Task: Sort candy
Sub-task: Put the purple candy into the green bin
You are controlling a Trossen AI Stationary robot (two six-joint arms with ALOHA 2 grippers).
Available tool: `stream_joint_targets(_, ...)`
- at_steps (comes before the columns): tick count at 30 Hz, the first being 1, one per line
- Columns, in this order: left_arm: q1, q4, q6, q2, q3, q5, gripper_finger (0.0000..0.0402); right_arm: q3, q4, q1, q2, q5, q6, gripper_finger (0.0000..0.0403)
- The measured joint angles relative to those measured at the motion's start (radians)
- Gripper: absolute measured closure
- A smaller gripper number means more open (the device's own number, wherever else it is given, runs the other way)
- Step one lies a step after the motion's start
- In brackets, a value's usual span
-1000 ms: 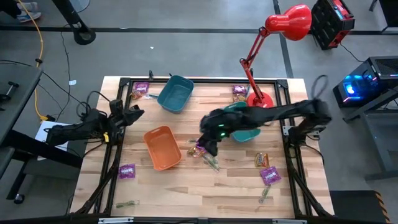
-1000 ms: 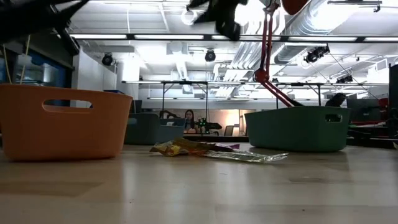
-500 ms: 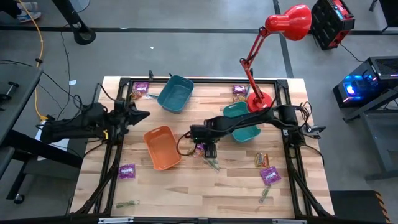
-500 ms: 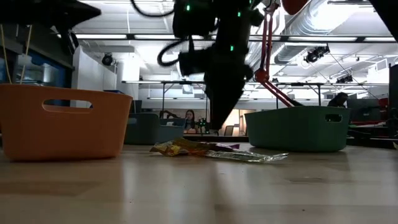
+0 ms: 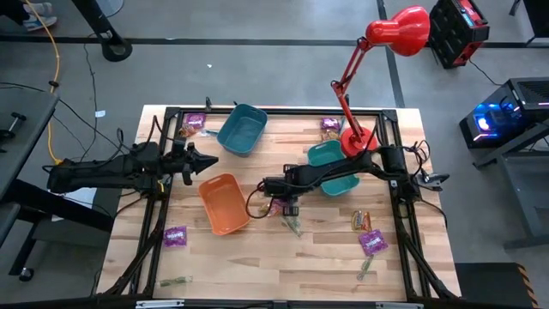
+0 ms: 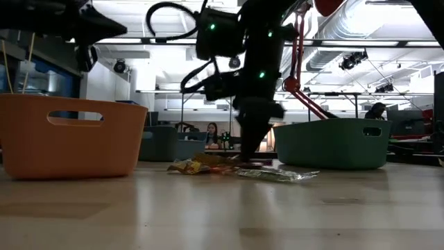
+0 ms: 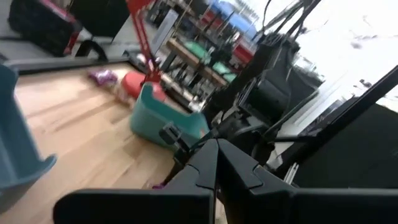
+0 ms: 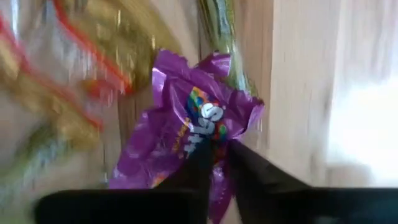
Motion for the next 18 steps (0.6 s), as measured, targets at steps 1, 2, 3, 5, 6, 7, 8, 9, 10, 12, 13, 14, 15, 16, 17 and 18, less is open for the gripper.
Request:
stream_joint_targets(1, 0.000, 0.017, 0.003, 0.000, 0.000, -0.004, 0.0402, 0.010, -0.012, -0.002, -0.021, 0.005, -0.004, 0.0389)
stream_joint_targets(2, 0.000, 0.040, 0.009, 0.000, 0.000, -0.008, 0.0401, 0.022, -0.016, -0.004, -0.046, 0.018, -0.004, 0.0387)
stream_joint_targets(3, 0.000, 0.059, 0.015, 0.000, 0.000, -0.013, 0.0401, 0.034, -0.034, -0.007, -0.078, 0.031, -0.004, 0.0386)
stream_joint_targets(5, 0.000, 0.090, 0.017, 0.000, 0.000, -0.021, 0.0401, 0.047, -0.094, -0.012, -0.156, 0.064, -0.005, 0.0394)
stream_joint_targets(6, 0.000, 0.100, 0.017, 0.000, 0.000, -0.027, 0.0401, 0.048, -0.117, -0.014, -0.197, 0.078, -0.001, 0.0398)
stream_joint_targets(7, 0.000, 0.107, 0.017, 0.000, 0.000, -0.034, 0.0401, 0.048, -0.144, -0.016, -0.235, 0.091, 0.011, 0.0400)
stream_joint_targets(8, 0.000, 0.110, 0.015, 0.000, 0.000, -0.043, 0.0401, 0.048, -0.183, -0.017, -0.275, 0.109, 0.035, 0.0398)
stream_joint_targets(9, 0.000, 0.110, 0.009, 0.000, 0.000, -0.051, 0.0401, 0.048, -0.231, -0.020, -0.314, 0.125, 0.060, 0.0397)
stream_joint_targets(10, 0.000, 0.109, 0.002, 0.000, 0.000, -0.059, 0.0401, 0.048, -0.284, -0.022, -0.351, 0.140, 0.082, 0.0398)
stream_joint_targets(12, 0.000, 0.110, -0.017, 0.004, 0.000, -0.074, 0.0401, 0.047, -0.412, -0.028, -0.412, 0.180, 0.127, 0.0401)
stream_joint_targets(13, 0.000, 0.117, -0.021, 0.011, 0.000, -0.078, 0.0401, 0.041, -0.464, -0.032, -0.434, 0.196, 0.152, 0.0401)
stream_joint_targets(14, 0.000, 0.128, -0.024, 0.020, 0.000, -0.078, 0.0401, 0.033, -0.503, -0.037, -0.454, 0.201, 0.184, 0.0400)
stream_joint_targets(15, 0.000, 0.140, -0.025, 0.030, 0.000, -0.076, 0.0401, 0.018, -0.534, -0.042, -0.474, 0.199, 0.218, 0.0398)
stream_joint_targets(16, 0.000, 0.157, -0.027, 0.044, 0.001, -0.071, 0.0401, 0.001, -0.554, -0.047, -0.494, 0.192, 0.254, 0.0397)
stream_joint_targets(17, 0.000, 0.165, -0.027, 0.059, 0.006, -0.069, 0.0402, -0.021, -0.564, -0.051, -0.516, 0.178, 0.286, 0.0396)
stream_joint_targets(18, 0.000, 0.165, -0.027, 0.076, 0.015, -0.066, 0.0402, -0.048, -0.563, -0.054, -0.539, 0.157, 0.312, 0.0396)
